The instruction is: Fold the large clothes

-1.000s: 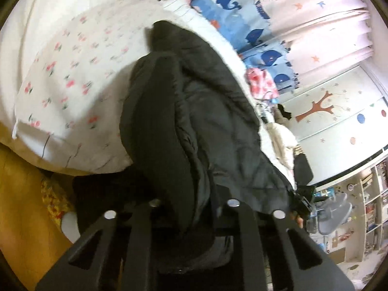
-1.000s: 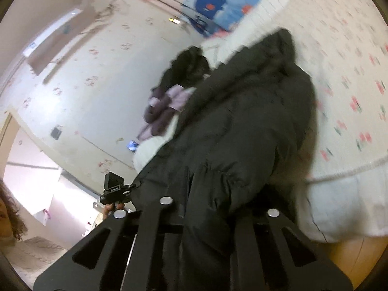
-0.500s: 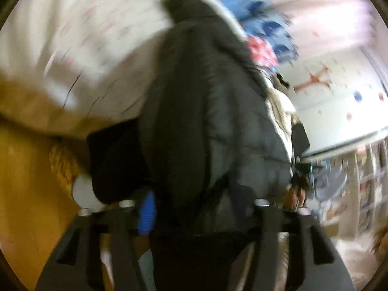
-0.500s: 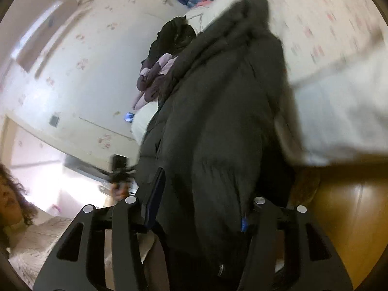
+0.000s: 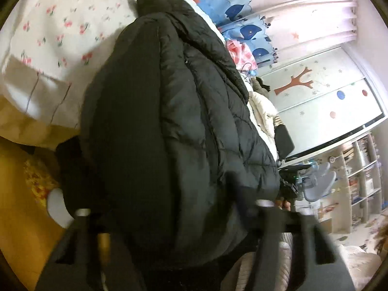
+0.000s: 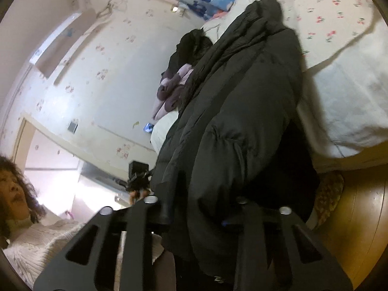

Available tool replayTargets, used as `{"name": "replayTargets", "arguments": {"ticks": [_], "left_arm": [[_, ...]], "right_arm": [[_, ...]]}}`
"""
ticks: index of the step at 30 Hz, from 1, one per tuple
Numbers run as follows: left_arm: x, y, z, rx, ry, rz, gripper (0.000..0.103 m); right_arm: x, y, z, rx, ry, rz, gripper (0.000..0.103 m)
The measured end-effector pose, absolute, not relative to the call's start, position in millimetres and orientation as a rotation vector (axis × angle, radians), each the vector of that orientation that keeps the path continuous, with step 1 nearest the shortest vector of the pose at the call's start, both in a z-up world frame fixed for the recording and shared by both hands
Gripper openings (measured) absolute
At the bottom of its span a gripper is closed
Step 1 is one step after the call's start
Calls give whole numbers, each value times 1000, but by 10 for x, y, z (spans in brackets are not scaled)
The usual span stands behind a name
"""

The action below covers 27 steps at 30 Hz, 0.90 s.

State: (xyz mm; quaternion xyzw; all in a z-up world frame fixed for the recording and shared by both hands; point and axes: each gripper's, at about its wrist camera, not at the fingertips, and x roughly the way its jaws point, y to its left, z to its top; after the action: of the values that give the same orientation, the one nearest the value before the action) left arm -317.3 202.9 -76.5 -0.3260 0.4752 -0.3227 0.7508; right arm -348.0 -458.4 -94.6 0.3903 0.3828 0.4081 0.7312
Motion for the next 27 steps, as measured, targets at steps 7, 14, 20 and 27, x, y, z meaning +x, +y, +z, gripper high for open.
{"name": "replayTargets", "arguments": {"ticks": [7,14,20,27], "left_arm": [[-3516,2022,71,-646,835,-799,15],[-3498,2194,-236,-588,990,-868,17],[-3510,2354,-995,-719,1137,-794,45],[-3380,2161,-702,-682,1069,-876,33]], "right_arm": [[-3680,-4716,-484,932,537,1011,11],[-3754,-4815,-854,908,773,933,65],[-3920,-4748,-1275,944,903,994,65],[-3874,-4749,-926,970,653,1007,16]]}}
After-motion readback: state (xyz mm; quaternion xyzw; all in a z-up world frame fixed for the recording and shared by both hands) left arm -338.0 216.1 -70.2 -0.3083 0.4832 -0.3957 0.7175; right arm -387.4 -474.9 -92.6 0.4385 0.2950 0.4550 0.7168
